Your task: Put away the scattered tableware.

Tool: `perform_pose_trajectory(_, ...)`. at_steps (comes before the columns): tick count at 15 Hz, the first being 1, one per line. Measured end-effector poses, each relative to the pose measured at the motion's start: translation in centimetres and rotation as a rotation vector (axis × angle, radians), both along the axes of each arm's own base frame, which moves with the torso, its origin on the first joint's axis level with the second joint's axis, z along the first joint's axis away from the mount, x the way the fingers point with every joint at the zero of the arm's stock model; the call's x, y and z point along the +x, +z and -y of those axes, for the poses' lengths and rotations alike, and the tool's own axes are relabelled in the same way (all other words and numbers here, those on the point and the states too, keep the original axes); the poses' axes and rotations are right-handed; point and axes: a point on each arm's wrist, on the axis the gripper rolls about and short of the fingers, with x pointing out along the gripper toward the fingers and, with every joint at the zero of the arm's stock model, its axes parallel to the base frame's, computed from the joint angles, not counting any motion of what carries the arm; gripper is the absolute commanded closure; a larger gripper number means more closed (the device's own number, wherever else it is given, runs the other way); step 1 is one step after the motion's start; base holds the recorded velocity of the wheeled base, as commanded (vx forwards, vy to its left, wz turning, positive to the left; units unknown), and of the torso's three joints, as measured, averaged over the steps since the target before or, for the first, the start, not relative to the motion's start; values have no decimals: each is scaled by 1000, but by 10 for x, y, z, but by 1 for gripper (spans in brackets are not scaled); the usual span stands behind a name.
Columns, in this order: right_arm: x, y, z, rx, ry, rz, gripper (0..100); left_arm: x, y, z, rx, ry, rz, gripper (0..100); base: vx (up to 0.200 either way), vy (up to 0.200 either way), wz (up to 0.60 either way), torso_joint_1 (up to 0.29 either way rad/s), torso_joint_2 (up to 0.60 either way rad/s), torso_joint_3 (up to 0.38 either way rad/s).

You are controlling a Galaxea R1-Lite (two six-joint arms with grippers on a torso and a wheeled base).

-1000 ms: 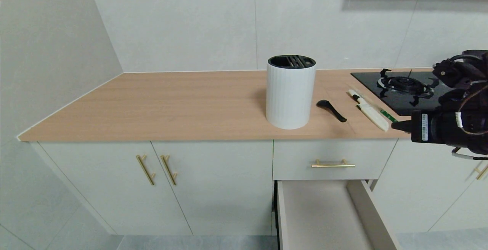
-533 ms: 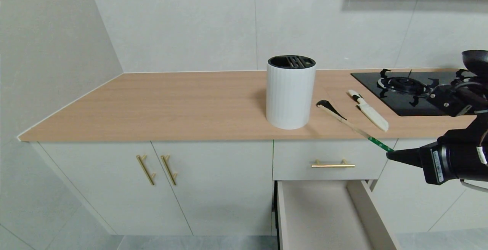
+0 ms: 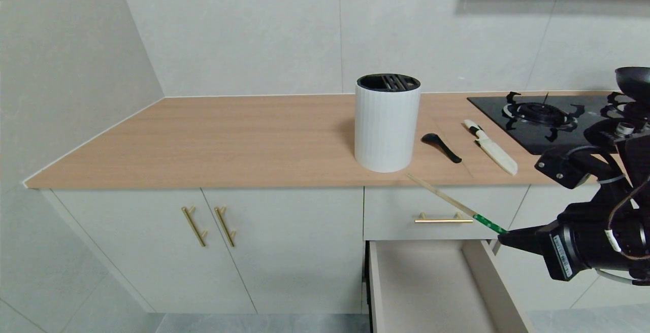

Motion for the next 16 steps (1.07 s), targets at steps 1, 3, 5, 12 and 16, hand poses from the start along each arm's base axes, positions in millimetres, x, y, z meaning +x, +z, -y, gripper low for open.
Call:
perform_pose_trajectory(1, 0, -1, -1, -3, 6, -6, 100, 0, 0, 0, 0, 0, 0, 0, 0, 0, 0, 0, 0, 0)
perform_pose_trajectory(3, -1, -3, -3, -8, 13, -15, 100, 0, 0, 0, 0, 0, 0, 0, 0, 0, 0, 0, 0, 0)
perform_pose_trajectory(5, 0, -5, -4, -13, 16, -22, 100, 0, 0, 0, 0, 0, 0, 0, 0, 0, 0, -127, 286, 171)
perform_pose_trajectory(12, 3, -11, -6, -35, 24, -37, 100, 0, 0, 0, 0, 0, 0, 0, 0, 0, 0, -184, 463, 272)
perform_pose_trajectory(16, 4, -14, -7, -42, 24, -48, 100, 0, 0, 0, 0, 0, 0, 0, 0, 0, 0, -170, 467, 306)
